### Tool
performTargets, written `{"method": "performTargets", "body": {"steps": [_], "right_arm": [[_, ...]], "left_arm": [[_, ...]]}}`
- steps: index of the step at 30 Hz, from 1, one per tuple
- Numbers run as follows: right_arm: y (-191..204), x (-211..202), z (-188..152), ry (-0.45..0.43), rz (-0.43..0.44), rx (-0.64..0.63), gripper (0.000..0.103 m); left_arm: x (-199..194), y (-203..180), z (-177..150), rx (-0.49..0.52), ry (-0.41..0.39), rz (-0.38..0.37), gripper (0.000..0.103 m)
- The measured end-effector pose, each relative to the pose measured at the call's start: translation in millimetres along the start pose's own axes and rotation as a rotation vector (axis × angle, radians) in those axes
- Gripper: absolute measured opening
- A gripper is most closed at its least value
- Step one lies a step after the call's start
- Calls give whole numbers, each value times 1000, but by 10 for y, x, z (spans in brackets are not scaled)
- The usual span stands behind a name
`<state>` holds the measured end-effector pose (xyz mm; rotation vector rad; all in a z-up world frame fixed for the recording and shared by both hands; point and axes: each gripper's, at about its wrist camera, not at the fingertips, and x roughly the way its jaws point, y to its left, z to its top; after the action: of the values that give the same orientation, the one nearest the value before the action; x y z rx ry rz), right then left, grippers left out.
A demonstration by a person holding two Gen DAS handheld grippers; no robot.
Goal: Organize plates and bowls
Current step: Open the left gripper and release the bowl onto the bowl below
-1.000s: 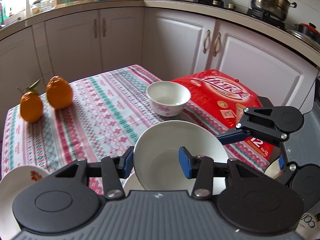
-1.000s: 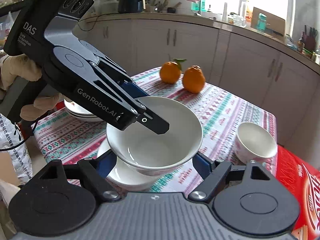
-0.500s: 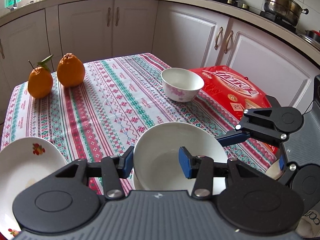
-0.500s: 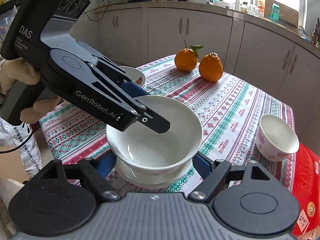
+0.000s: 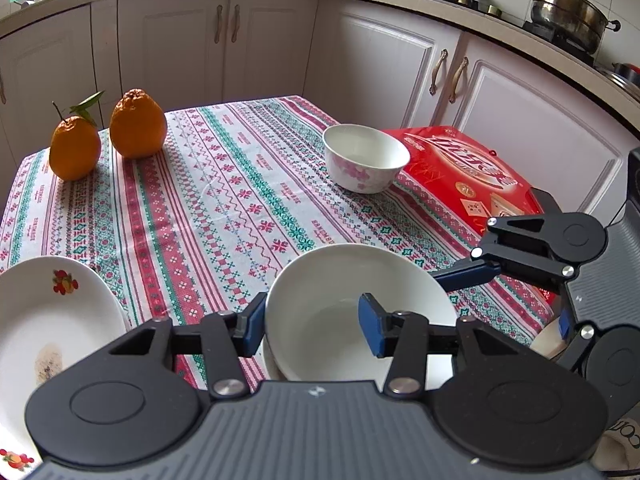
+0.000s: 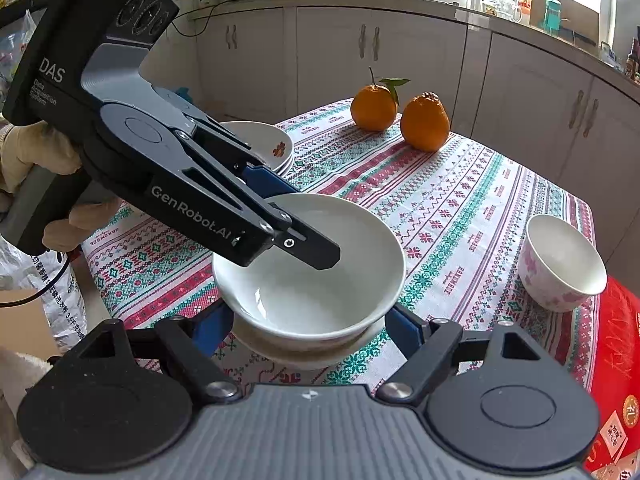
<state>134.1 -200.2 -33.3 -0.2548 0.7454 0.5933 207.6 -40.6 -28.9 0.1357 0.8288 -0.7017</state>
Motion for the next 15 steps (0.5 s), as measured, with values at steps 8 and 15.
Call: {"method": "performTargets", "body": {"steps": [8, 15], "right_arm": [[-7, 40, -39, 6, 0, 3, 87], [-11, -92, -33, -47, -11, 4, 103]], "left_arm": [[11, 12, -25, 1, -9, -8, 52], [-84, 71, -11, -6, -35, 27, 68]]}}
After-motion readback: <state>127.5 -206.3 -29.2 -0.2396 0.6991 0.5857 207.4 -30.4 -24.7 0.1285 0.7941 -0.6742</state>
